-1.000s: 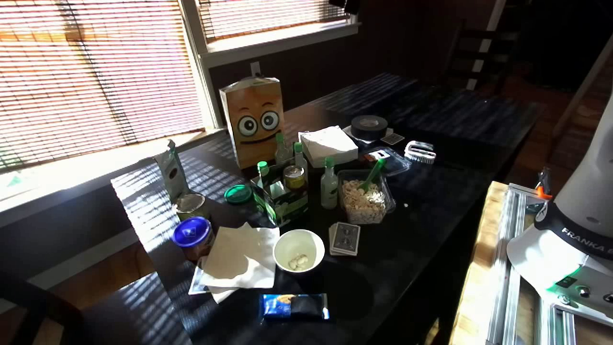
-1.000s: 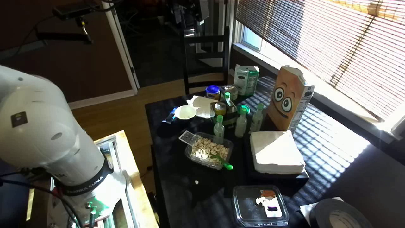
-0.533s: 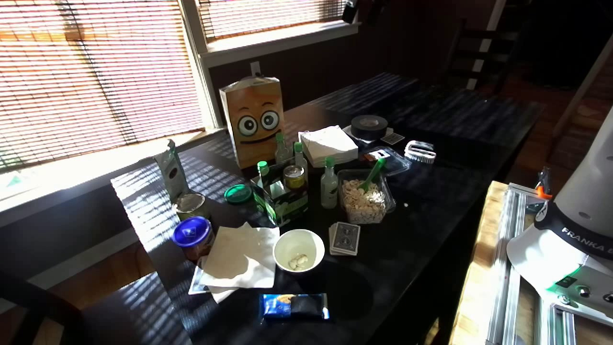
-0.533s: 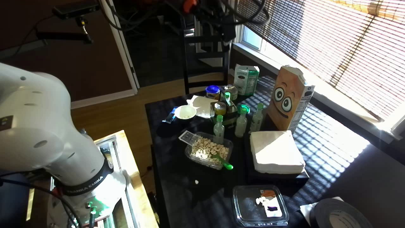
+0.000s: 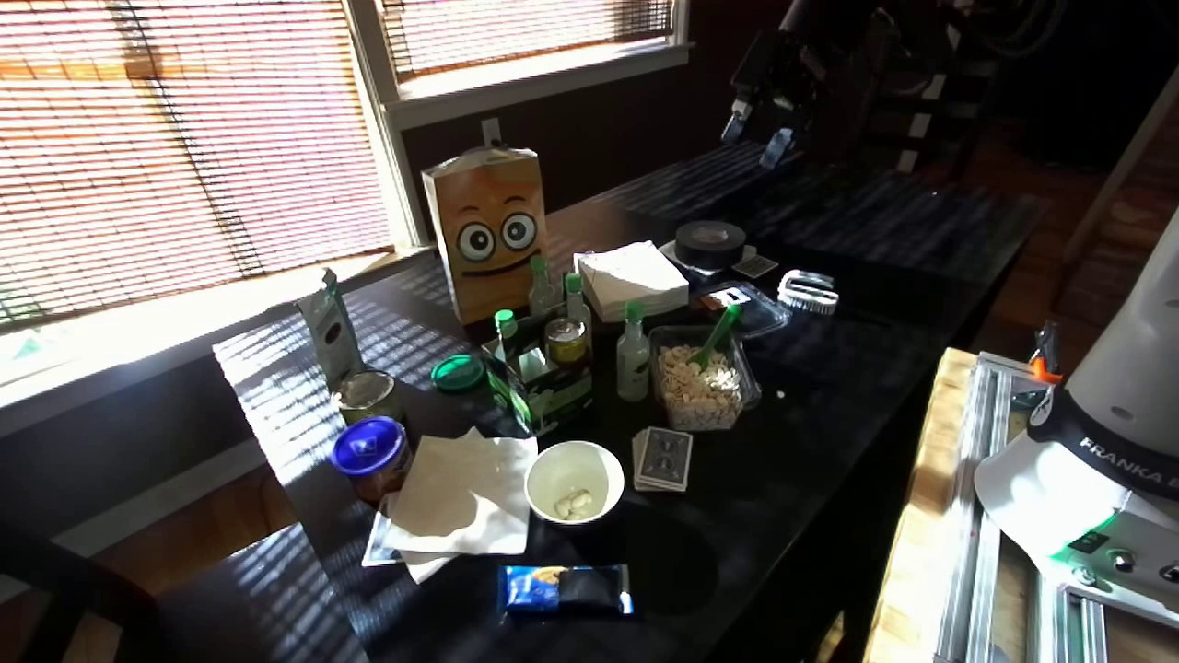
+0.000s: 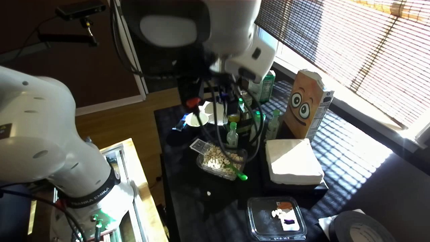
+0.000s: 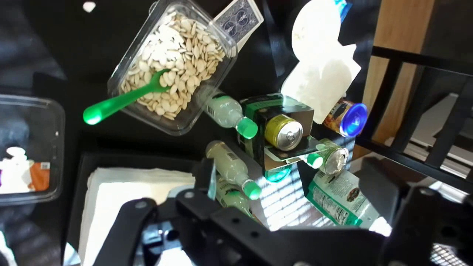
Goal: Use the green spoon to put some of the contents of the clear lunchbox into the white bowl
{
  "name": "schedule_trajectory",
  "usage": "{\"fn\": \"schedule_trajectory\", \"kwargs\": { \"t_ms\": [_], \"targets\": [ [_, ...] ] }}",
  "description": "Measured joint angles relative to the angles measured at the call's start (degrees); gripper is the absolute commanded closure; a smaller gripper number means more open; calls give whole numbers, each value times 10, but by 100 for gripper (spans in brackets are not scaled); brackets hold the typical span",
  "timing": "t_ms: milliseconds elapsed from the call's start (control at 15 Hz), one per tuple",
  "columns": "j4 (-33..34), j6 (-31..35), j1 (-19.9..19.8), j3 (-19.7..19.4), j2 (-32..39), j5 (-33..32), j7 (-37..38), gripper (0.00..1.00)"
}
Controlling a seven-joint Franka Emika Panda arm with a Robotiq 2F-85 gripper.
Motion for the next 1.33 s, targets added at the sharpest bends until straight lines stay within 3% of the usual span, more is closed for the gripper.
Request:
{"fn": "schedule_trajectory", "kwargs": {
  "t_ms": [200,467,933,1067,1333],
  "targets": [
    [-47,28,-1,-56,17,70,-50,0],
    [-50,31,2,-129,77,182,-137,0],
    [-49,31,4,-134,90,197,-149,0],
    [-49,38,-3,-116,92,209,-148,0],
    [-48,56,-2,-98,149,334,-176,0]
  ]
}}
